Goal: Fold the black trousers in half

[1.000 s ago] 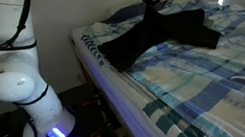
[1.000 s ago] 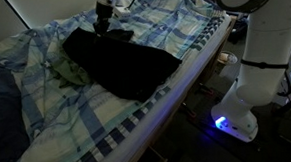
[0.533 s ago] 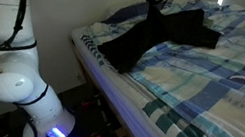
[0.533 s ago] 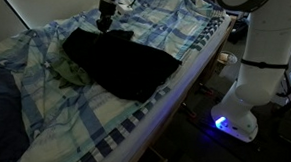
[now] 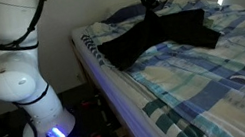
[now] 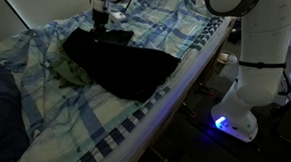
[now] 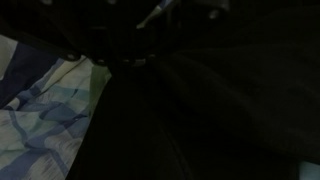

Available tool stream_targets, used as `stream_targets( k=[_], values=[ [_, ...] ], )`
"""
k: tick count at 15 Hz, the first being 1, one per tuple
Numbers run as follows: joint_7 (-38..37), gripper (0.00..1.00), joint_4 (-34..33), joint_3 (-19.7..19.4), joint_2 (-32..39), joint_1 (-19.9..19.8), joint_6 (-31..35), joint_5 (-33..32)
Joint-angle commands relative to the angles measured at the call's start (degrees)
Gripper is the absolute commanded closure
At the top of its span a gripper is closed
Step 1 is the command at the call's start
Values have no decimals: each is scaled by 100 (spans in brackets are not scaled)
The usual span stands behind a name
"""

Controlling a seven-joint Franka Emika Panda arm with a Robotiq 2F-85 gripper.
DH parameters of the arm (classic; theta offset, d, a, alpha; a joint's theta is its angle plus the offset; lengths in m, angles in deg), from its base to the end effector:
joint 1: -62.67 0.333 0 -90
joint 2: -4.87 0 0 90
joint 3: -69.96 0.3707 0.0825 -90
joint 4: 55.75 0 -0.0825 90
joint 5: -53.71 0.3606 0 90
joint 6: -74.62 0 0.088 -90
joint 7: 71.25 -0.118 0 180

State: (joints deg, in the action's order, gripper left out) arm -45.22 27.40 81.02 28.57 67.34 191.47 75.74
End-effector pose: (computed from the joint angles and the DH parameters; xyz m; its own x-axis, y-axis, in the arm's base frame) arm 0.6750 0.1888 0.5235 0.8322 0.4594 0.3103 0.5473 -0.7704 -0.3271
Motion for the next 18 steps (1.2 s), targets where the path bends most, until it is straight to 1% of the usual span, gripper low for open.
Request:
stream_targets(
  k=[1,4,8,11,14,15,16,17,18],
  values=[
    [-410,99,-730,114,526,354,-33,-469],
    [-614,99,-1257,158,907,675,-139,-889],
    [-836,99,-2009,184,1395,998,-304,-1312],
    [-894,99,-2496,194,1718,1125,-479,-1451],
    [-901,99,-2870,187,1963,1159,-675,-1474],
    [-907,80,-2972,184,2024,1159,-750,-1476],
    [-915,68,-3068,178,2077,1160,-815,-1478],
    [-892,62,-3084,101,2079,1187,-854,-1420],
    [-901,53,-3135,90,2085,1186,-914,-1432]
  ],
)
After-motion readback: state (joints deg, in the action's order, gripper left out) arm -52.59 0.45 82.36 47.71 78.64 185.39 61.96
